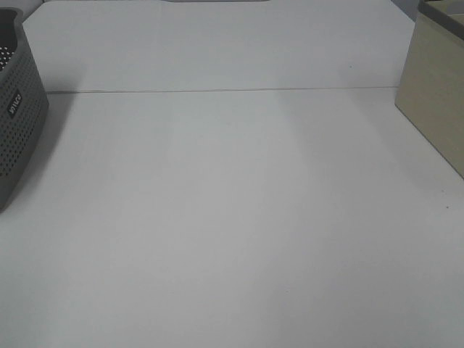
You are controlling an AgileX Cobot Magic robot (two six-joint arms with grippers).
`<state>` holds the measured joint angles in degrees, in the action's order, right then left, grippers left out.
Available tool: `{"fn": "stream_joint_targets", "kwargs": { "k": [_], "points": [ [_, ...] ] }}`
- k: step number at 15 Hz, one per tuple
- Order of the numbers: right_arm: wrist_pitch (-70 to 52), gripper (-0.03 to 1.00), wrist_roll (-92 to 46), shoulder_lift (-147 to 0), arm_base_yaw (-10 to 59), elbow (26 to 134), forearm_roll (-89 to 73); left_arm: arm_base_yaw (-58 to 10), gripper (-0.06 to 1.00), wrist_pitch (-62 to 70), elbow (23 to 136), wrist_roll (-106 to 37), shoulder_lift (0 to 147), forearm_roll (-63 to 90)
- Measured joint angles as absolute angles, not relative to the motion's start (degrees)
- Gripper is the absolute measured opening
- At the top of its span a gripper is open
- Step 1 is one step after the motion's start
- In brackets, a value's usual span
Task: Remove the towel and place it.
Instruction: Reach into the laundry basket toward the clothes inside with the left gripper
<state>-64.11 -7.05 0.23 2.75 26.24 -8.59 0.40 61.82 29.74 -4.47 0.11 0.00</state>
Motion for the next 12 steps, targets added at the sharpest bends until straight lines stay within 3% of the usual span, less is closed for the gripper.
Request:
{"fn": "stream_joint_targets", "kwargs": {
  "k": [12],
  "points": [
    [-64.11,0.75,-7.05,0.23,2.75,26.24,-8.59,0.40,0.99,61.82,29.74,-4.47,-0.34,0.00]
  ]
}}
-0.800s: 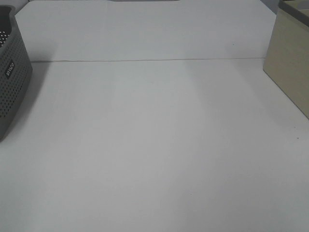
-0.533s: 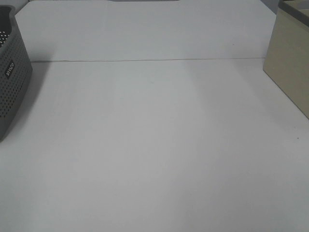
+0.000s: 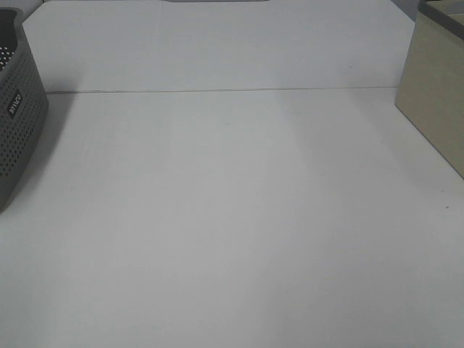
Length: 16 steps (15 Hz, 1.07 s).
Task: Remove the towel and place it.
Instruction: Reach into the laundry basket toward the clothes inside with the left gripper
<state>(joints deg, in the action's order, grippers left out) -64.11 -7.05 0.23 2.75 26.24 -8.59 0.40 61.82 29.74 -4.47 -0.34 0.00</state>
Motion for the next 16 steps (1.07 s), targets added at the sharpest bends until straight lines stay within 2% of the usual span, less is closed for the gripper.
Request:
{"fn": "stream_joint_targets", "kwargs": {
  "k": [16],
  "points": [
    [-64.11,0.75,-7.05,0.23,2.75,26.24,-8.59,0.40,0.99,61.82,29.74,-4.47,-0.34,0.00]
  ]
}}
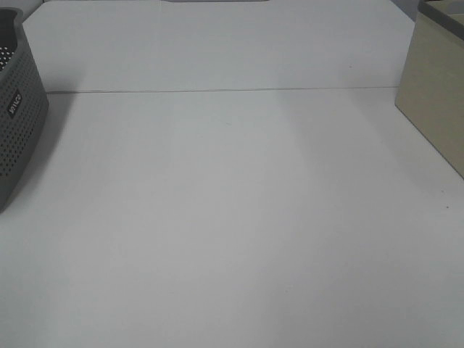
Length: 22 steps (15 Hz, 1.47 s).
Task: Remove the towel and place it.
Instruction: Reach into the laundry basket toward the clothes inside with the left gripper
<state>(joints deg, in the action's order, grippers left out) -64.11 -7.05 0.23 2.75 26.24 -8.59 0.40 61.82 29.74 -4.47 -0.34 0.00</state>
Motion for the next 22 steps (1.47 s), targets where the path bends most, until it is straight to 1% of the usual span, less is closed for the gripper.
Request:
{"fn": "stream_joint_targets", "kwargs": {
  "k": [22],
  "points": [
    [-64.06,0.75,-6.99,0.23,2.75,26.24,-9.45,0.40,0.99,61.82,29.74,-4.47,-0.34,0.00]
  ]
}}
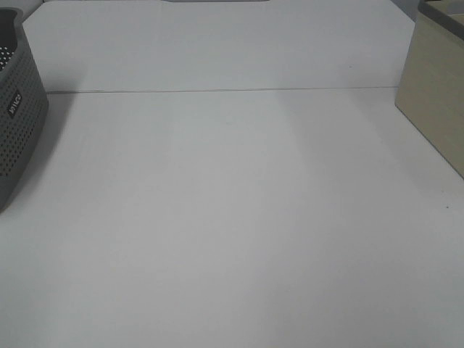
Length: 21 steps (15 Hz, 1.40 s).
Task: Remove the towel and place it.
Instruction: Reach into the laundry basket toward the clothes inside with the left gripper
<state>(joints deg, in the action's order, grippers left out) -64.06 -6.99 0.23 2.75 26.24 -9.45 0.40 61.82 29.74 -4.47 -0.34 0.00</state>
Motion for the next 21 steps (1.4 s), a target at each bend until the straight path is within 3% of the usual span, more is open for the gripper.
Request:
{"fn": "stream_joint_targets", "kwargs": {
  "k": [3,7,16,19,21],
  "points": [
    [-64.06,0.75,-6.99,0.23,2.75,26.24,-9.91,0.40,0.99,61.88,29.91,-4.47,-0.34,0.00],
    [-64.06,0.75,-6.99,0.23,2.75,26.24,-9.91,0.40,0.99,66.86,39.13,-10.08,10.14,0.00],
    [-64.06,0.75,-6.99,0.23,2.75,26.24,-9.91,0.40,0.99,69.67,78.95,-41.37,61.36,-7.79],
    [-64.06,0.75,-6.99,0.23,2.75,26.24,-9.97,1.72,0.99,69.56,87.32,-44.12,72.02,-13.69],
    [-64.06,0.75,-6.99,0.23,2.75,26.24,-9.97,6.13,0.99,69.56,89.95,-48.47,81.47,-14.95]
  ]
}}
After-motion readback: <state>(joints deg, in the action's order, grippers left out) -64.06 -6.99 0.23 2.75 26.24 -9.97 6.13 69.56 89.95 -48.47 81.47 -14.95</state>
